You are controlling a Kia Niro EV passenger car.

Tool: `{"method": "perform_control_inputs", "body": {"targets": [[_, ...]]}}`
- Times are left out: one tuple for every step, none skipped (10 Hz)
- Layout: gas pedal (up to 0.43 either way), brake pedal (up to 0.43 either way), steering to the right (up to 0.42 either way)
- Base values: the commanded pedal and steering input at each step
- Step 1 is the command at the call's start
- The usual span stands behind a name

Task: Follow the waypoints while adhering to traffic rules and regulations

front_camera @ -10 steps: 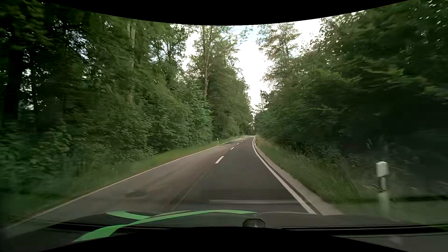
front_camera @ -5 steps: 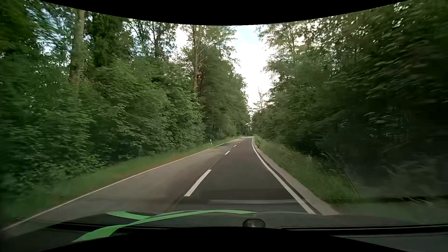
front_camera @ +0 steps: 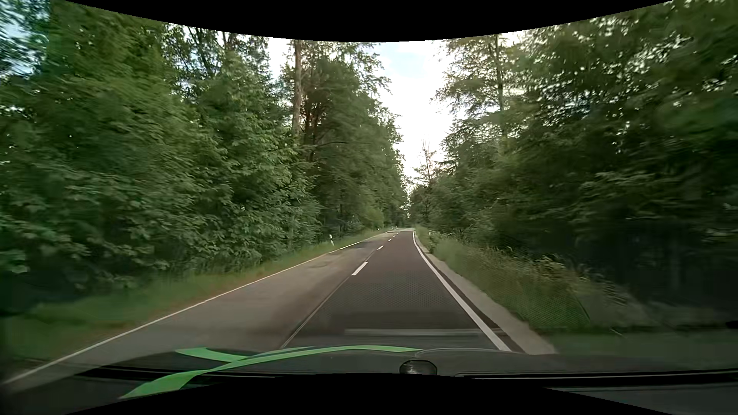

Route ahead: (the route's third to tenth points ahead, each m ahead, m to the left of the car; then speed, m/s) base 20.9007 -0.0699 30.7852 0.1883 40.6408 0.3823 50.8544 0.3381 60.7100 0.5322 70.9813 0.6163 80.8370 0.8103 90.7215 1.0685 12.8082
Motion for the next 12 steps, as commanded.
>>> {"method": "perform_control_inputs", "body": {"targets": [[0.228,0.0,0.009],[0.228,0.0,0.009],[0.228,0.0,0.009],[0.228,0.0,0.009],[0.228,0.0,0.009],[0.228,0.0,0.008],[0.228,0.0,0.008],[0.228,0.0,0.009],[0.228,0.0,0.008],[0.228,0.0,0.008],[0.228,0.0,0.007],[0.228,0.0,0.006]]}}
